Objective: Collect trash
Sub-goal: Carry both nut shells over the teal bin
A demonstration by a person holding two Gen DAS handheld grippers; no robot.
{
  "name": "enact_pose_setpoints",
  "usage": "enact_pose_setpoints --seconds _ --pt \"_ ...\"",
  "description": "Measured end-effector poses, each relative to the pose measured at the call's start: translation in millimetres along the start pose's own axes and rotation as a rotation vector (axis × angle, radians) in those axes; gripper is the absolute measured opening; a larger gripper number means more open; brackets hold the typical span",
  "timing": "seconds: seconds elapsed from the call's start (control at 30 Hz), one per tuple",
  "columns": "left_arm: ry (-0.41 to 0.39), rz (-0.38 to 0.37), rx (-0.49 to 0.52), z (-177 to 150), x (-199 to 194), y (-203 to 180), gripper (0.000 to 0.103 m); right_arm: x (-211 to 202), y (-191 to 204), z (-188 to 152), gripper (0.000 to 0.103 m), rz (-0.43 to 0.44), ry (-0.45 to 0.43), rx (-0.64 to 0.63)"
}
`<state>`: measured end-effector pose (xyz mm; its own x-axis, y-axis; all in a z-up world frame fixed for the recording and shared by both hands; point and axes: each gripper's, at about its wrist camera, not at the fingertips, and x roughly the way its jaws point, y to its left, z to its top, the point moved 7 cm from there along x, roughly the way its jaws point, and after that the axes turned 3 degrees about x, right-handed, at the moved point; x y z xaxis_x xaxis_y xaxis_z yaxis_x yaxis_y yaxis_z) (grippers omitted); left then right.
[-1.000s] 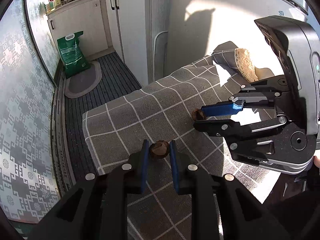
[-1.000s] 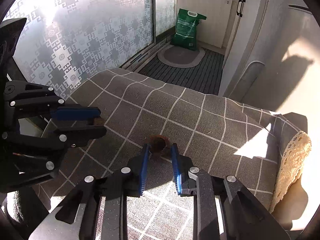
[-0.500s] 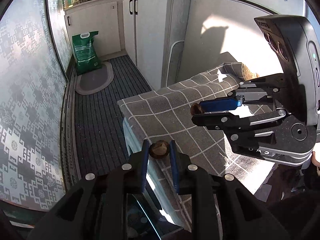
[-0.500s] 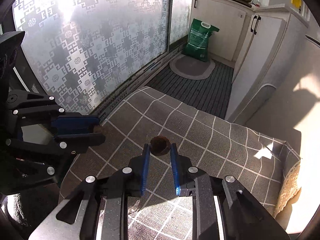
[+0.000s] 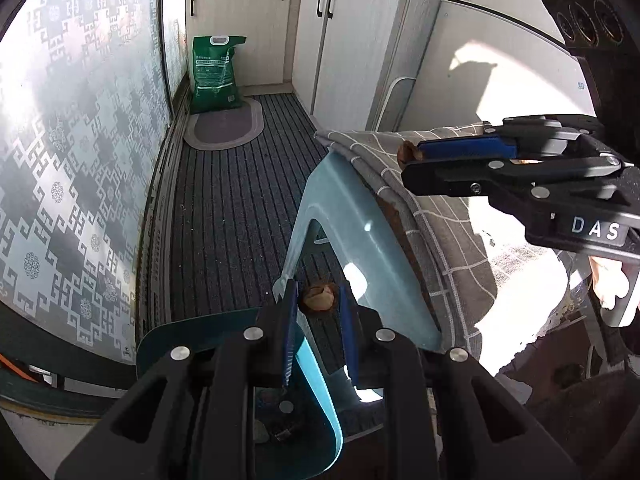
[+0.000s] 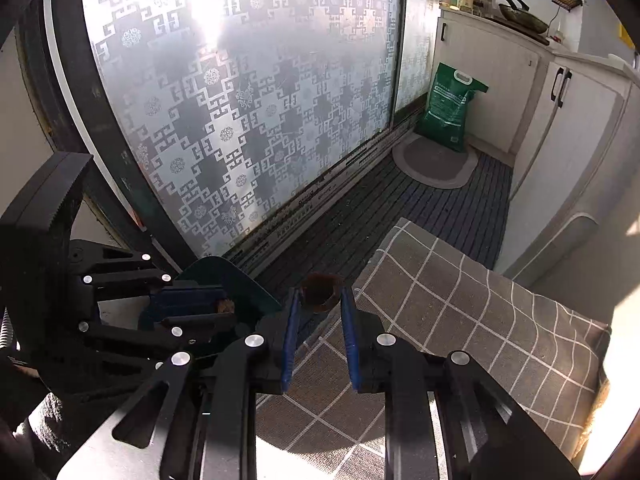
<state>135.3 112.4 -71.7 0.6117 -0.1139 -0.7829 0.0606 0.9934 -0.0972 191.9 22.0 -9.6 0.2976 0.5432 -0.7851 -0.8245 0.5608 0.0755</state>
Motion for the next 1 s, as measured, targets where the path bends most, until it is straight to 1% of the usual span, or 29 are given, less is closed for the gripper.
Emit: enact_pose_setpoints --seconds 0.27,0.4,0.57,0.73,1.0 --pt "0.058 -0.004 -0.085 -53 23 30 0.022 21 24 -1 0.021 0.029 0.047 -0.014" --pt "0.090 -0.002 -0.137 -80 37 46 0.022 38 35 -10 0.021 0.045 0.094 -0.006" --pt "0.143 0.027 -0.170 -115 52 67 0.022 58 50 -19 0.021 0.053 0.144 -0.012" --pt "0.158 0.061 -0.162 -130 55 80 0.022 79 71 -33 0.021 0.049 0.200 -0.034" --pt "0.187 0.066 -0.173 -152 58 89 0.022 106 94 -50 0.021 0.056 0.277 -0.063"
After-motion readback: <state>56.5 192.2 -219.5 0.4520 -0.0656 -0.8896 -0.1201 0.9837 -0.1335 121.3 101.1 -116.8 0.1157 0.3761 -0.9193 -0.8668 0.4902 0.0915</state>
